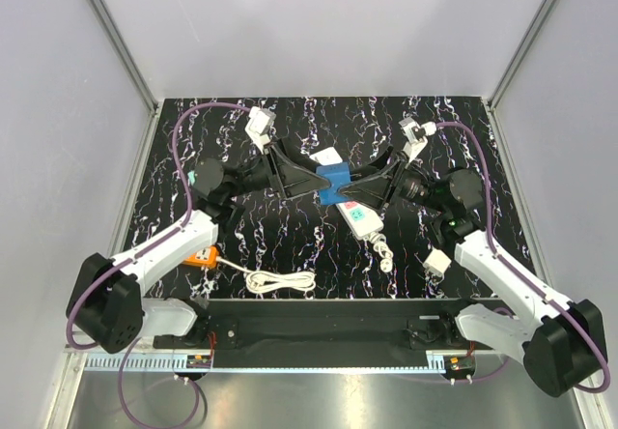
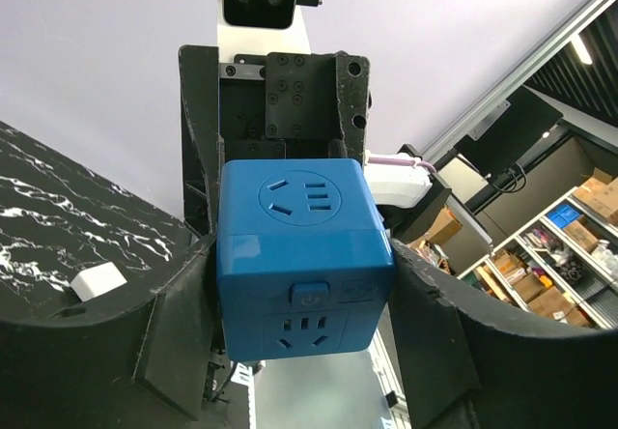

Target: Insert the plug

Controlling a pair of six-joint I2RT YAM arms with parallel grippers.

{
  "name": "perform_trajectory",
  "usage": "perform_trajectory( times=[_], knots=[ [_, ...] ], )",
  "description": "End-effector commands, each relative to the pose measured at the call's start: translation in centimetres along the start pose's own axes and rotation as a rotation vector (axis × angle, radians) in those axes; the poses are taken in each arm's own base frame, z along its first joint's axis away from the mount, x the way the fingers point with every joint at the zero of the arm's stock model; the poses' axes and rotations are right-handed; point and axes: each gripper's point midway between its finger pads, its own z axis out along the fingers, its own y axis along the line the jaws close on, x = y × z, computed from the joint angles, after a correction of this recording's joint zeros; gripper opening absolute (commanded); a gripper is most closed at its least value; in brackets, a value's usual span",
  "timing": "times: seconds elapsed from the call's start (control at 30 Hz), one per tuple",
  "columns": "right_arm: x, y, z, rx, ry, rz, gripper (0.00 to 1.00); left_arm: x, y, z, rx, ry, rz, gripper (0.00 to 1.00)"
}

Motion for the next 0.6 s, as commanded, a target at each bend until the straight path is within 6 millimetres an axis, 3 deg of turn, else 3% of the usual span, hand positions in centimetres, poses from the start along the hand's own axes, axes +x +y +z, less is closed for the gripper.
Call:
perform_trajectory(
  times=[0.0, 0.1, 0.13, 0.2, 0.23, 0.27, 0.33, 0.4, 0.43, 0.57],
  knots=[
    [-0.5, -0.9, 0.1, 0.066, -0.018, -0.005, 0.42, 0.6, -2.3, 0.5, 0.087, 0.061, 0.038, 0.00],
    [-0.4, -1.1, -0.4, 0.130, -0.015, -0.010, 0.67, 1.3, -0.6, 0.4, 0.002, 0.096, 0.028, 0.00],
    [-0.8, -0.5, -0.8, 0.142, -0.031, -0.033, 0.80, 2.2, 1.5, 0.0, -0.085, 0.134, 0.018, 0.00],
    [-0.3, -0.9, -1.6, 0.207, -0.014, -0.040, 0.87, 1.9, 2.5, -0.2, -0.172, 0.152, 0.067, 0.00],
    [-0.2, -0.9, -2.5, 0.263, -0.022, -0.033, 0.92, 3.0, 4.9, -1.3, -0.295, 0.202, 0.079, 0.00],
    [-0.1, -1.0, -3.0, 0.298, -0.024, -0.034, 0.93, 2.3, 4.7, -1.2, -0.322, 0.215, 0.117, 0.00],
    [-0.9, -0.7, -4.2, 0.374, -0.067, -0.079, 0.96, 3.3, 6.3, -2.5, -0.414, 0.286, 0.136, 0.00],
    [-0.5, -0.7, -5.4, 0.434, -0.064, -0.076, 0.97, 2.5, 7.0, -2.6, -0.471, 0.298, 0.169, 0.00],
    [-0.7, -0.1, -6.3, 0.458, -0.088, -0.086, 0.97, 3.0, 7.7, -3.2, -0.508, 0.341, 0.169, 0.00],
    [-1.4, 0.2, -9.1, 0.604, -0.157, -0.085, 0.99, 2.2, 10.9, -3.7, -0.646, 0.414, 0.188, 0.00]
  ],
)
